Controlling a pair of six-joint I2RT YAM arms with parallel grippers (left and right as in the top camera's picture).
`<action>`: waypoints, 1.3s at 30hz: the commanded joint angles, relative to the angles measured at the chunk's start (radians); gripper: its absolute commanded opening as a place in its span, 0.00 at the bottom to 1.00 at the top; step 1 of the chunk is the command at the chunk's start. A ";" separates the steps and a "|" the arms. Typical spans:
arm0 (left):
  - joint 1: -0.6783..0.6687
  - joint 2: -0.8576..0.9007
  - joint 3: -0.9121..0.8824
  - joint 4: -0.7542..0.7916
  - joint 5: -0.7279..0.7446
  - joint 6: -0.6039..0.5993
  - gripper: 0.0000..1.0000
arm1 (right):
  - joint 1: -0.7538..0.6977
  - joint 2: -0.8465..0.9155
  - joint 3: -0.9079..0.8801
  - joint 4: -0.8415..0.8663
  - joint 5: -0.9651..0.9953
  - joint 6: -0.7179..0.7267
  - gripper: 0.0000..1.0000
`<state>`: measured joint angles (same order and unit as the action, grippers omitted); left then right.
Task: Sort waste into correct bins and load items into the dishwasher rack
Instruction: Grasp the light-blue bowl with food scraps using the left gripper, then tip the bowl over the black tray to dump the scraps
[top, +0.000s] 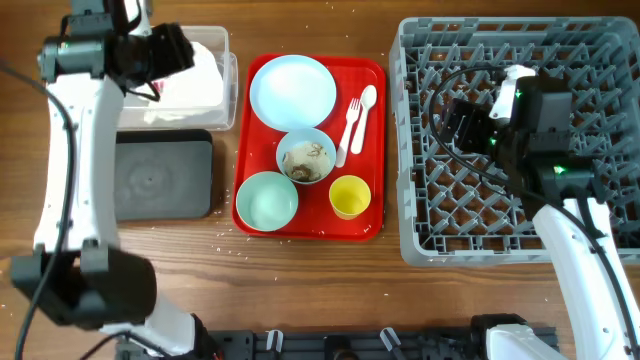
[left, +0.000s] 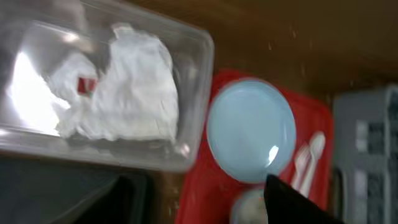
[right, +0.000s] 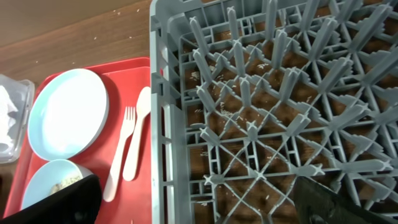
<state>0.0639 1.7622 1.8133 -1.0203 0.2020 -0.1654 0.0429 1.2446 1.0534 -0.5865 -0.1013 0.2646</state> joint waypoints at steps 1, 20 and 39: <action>-0.105 0.015 -0.017 -0.156 0.071 0.001 0.62 | 0.003 0.009 0.018 0.002 -0.032 0.008 1.00; -0.608 0.251 -0.343 0.289 -0.149 -0.303 0.51 | 0.003 0.009 0.018 -0.011 -0.032 0.008 1.00; -0.587 0.154 -0.215 0.136 -0.127 -0.297 0.04 | 0.003 0.009 0.018 -0.011 -0.032 0.008 1.00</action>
<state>-0.5568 2.0304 1.5253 -0.8146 0.0170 -0.4770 0.0429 1.2446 1.0538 -0.5983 -0.1162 0.2649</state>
